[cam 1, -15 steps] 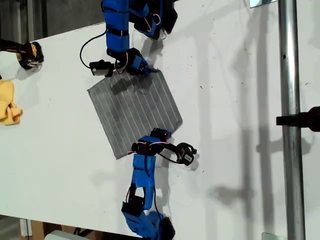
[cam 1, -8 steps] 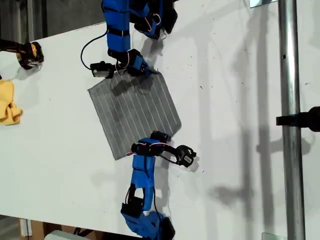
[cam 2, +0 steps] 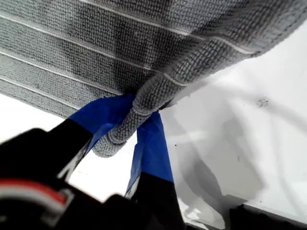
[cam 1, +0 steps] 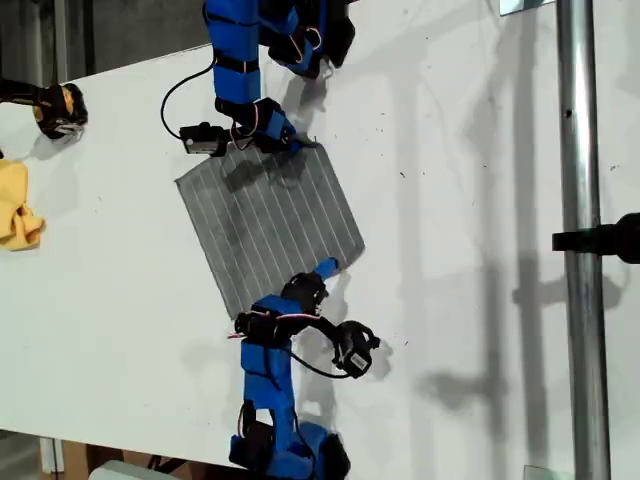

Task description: Grasp corners of a towel and fold twice.

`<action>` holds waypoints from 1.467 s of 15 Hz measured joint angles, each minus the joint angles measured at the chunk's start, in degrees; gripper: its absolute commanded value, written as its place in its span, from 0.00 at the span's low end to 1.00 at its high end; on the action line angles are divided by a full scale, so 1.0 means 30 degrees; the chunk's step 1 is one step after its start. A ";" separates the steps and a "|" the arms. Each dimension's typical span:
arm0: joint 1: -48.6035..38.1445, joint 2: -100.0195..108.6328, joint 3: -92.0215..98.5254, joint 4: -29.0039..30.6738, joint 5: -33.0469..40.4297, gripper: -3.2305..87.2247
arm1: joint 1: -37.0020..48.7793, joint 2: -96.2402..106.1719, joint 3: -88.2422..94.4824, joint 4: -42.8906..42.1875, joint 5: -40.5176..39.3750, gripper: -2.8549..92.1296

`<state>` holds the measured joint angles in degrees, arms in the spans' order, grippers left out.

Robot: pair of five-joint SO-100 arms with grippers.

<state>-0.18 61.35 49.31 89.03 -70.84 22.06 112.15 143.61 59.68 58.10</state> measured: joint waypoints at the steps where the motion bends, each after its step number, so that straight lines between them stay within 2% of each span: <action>1: -0.0029 0.0117 0.0000 -0.0498 0.0322 0.39 | 0.0000 0.0000 0.0000 0.0000 0.0000 0.03; 5: -0.0088 -0.0498 -0.0029 -0.2900 0.0996 0.38 | 0.0000 0.0000 0.0000 0.0000 0.0000 0.03; 10: 0.0381 -0.5010 0.0000 -0.6973 0.0732 0.35 | 0.0000 0.0000 0.0000 0.0000 0.0000 0.03; 18: 0.0439 -0.6182 -0.0029 -0.6943 -0.0586 0.31 | -0.0381 -0.1025 -0.0967 -0.0205 0.0000 0.03; 20: 0.0381 -0.6533 -0.0234 -0.6621 -0.1172 0.25 | -0.0439 -0.1025 -0.0967 -0.0205 0.0000 0.03; 22: 0.0293 -0.6709 -0.0381 -0.6270 -0.1846 0.11 | -0.0439 -0.1025 -0.0967 -0.0205 0.0000 0.03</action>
<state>0.70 41.22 48.16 70.22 -76.38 20.74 109.07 140.71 59.06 58.10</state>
